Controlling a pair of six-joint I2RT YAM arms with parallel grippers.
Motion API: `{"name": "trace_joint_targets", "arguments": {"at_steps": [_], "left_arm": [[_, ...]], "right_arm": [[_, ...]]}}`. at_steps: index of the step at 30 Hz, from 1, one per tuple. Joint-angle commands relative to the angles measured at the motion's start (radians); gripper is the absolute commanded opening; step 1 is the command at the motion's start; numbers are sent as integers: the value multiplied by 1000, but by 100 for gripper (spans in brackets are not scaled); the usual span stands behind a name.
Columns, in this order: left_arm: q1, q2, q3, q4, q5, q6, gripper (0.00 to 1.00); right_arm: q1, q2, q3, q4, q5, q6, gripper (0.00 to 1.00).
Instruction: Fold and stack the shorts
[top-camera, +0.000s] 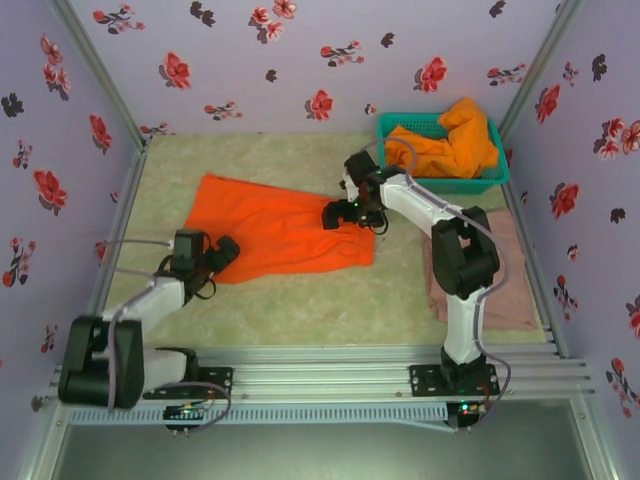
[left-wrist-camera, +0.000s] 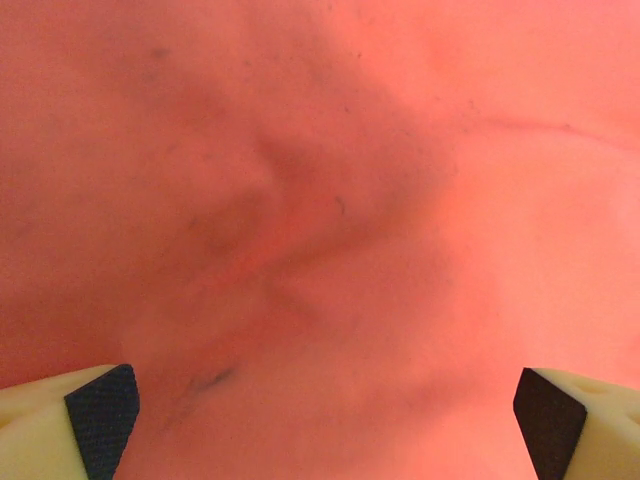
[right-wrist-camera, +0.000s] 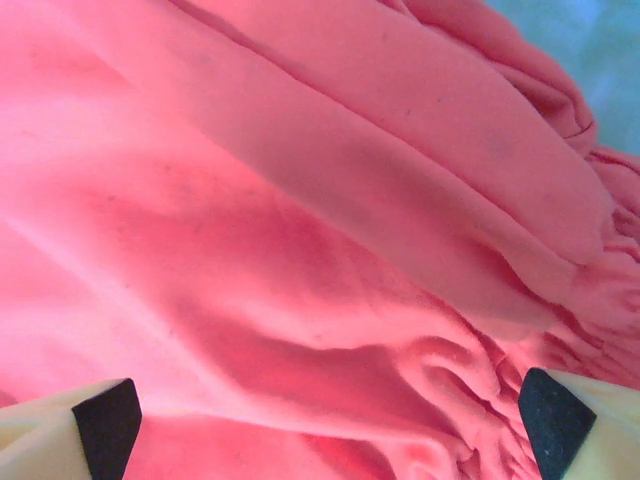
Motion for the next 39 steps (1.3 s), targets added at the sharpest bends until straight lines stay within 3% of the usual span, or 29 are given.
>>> {"name": "trace_joint_targets", "arguments": {"at_steps": [1, 5, 9, 13, 19, 28, 39], "left_arm": [[2, -202, 6, -52, -62, 7, 100], [13, -331, 29, -71, -55, 58, 99], [23, -287, 42, -9, 8, 54, 99], [49, -155, 67, 57, 75, 39, 99], [111, 10, 55, 153, 90, 35, 100], [241, 48, -13, 226, 95, 27, 99], [282, 215, -42, 241, 83, -36, 99]], "right_arm": [[25, -188, -99, 117, -27, 21, 99], [37, -314, -205, 240, -79, 89, 99], [33, -318, -201, 241, -126, 115, 99], [33, -262, -191, 263, -130, 149, 99], [28, -122, -132, 276, -150, 180, 99], [-8, 30, -32, 256, -147, 190, 99], [-30, 115, -7, 262, -166, 214, 99]]}}
